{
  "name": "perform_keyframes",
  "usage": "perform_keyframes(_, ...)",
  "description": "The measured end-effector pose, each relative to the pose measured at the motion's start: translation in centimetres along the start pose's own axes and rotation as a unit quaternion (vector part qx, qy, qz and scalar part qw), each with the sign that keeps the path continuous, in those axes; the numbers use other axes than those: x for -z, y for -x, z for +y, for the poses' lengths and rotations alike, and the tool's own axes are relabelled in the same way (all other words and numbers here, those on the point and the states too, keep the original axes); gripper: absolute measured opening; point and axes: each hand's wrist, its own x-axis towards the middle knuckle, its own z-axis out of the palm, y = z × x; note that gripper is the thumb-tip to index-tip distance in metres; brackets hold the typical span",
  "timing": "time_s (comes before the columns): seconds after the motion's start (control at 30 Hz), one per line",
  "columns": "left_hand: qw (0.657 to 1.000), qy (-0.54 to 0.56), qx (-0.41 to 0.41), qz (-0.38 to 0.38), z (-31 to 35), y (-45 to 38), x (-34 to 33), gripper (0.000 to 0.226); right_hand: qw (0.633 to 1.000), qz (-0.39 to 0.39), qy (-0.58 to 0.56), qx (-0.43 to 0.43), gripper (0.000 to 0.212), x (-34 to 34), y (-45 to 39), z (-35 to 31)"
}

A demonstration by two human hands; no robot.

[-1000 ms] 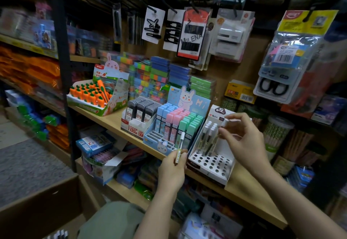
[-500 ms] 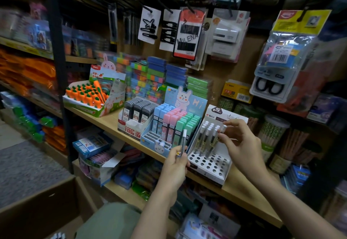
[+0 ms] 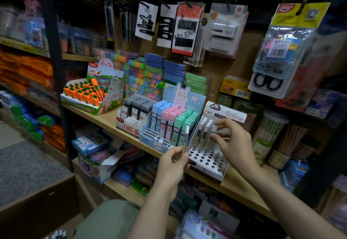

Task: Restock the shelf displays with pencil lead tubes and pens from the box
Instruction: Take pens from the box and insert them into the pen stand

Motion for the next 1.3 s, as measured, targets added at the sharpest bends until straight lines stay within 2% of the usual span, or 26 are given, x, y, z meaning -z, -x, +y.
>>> perform_keyframes(0.2,1.0,0.009,-0.014,0.015,0.2,0.0,0.2,0.019,0.999,0.0,0.05,0.013,0.03,-1.0,0.3,0.2)
perform_keyframes(0.33,0.999,-0.029,-0.031,0.001,0.1,0.1,0.2,0.023,0.998,0.017,0.062,0.014,0.033,-0.7,1.1,0.1)
perform_keyframes(0.4,0.998,-0.04,-0.045,-0.01,0.0,0.1,0.0,0.022,0.999,0.031,0.0,0.005,0.035,-0.2,1.5,-0.4)
perform_keyframes(0.5,0.997,-0.046,-0.06,-0.034,0.0,0.2,-0.5,0.022,0.993,-0.009,-0.116,-0.017,0.038,0.0,1.8,-1.5)
perform_keyframes(0.67,0.992,-0.084,-0.08,-0.054,-0.2,0.4,-1.1,0.022,0.987,-0.025,-0.158,-0.032,0.03,0.2,1.7,-2.2)
perform_keyframes(0.73,0.978,-0.178,-0.107,-0.012,-0.5,0.2,-1.1,0.029,0.987,-0.015,-0.16,-0.021,0.03,1.4,1.2,-1.8)
perform_keyframes(0.8,0.938,-0.307,-0.15,0.057,-1.0,-0.2,-1.0,0.041,0.992,0.012,-0.126,-0.003,0.032,3.1,0.3,-1.1)
perform_keyframes(0.87,0.908,-0.369,-0.177,0.096,-1.4,-0.4,-0.9,0.053,0.997,0.045,-0.069,0.014,0.029,4.2,-0.3,-0.3)
perform_keyframes(1.0,0.896,-0.391,-0.179,0.116,-2.2,-0.9,-1.4,0.062,0.997,0.077,-0.01,0.03,0.025,3.7,-0.5,1.1)
perform_keyframes(1.1,0.9,-0.371,-0.183,0.138,-2.7,-1.0,-1.8,0.062,0.995,0.087,-0.013,0.05,0.024,2.5,-0.4,2.0)
perform_keyframes(1.3,0.891,-0.392,-0.183,0.137,-3.0,-1.2,-2.3,0.061,0.997,0.074,-0.023,0.021,0.025,1.7,-0.4,2.6)
